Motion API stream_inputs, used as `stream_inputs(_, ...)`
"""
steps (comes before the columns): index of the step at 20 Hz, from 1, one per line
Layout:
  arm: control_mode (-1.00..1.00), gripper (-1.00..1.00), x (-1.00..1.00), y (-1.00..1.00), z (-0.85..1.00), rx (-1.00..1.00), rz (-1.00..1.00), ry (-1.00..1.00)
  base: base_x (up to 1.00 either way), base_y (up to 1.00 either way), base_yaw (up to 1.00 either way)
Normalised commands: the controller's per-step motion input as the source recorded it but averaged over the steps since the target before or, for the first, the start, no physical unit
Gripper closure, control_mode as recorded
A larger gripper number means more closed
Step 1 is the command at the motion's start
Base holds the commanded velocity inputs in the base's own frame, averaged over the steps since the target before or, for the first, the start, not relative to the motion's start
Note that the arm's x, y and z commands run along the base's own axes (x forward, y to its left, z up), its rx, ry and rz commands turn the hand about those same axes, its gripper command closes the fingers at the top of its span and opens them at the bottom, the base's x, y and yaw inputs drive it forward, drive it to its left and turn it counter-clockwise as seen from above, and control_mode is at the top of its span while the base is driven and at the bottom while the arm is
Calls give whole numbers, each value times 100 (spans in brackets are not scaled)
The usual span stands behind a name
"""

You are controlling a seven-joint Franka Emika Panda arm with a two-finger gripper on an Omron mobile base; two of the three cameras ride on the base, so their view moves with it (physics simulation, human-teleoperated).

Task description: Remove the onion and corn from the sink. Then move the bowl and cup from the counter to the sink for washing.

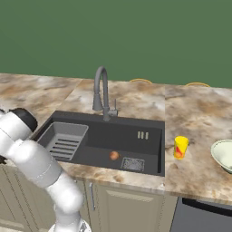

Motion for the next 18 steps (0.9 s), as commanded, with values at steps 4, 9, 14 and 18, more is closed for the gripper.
stream_inputs(4,-100,100,25,39,-25,0,0,10,0,0,0)
stream_inputs(9,-100,100,19,43,-22,-1,0,7,0,0,0)
stream_inputs(14,-100,-100,19,40,-25,-4,0,10,0,0,0)
stream_inputs(18,-100,-100,16,38,-33,-8,0,15,0,0,0)
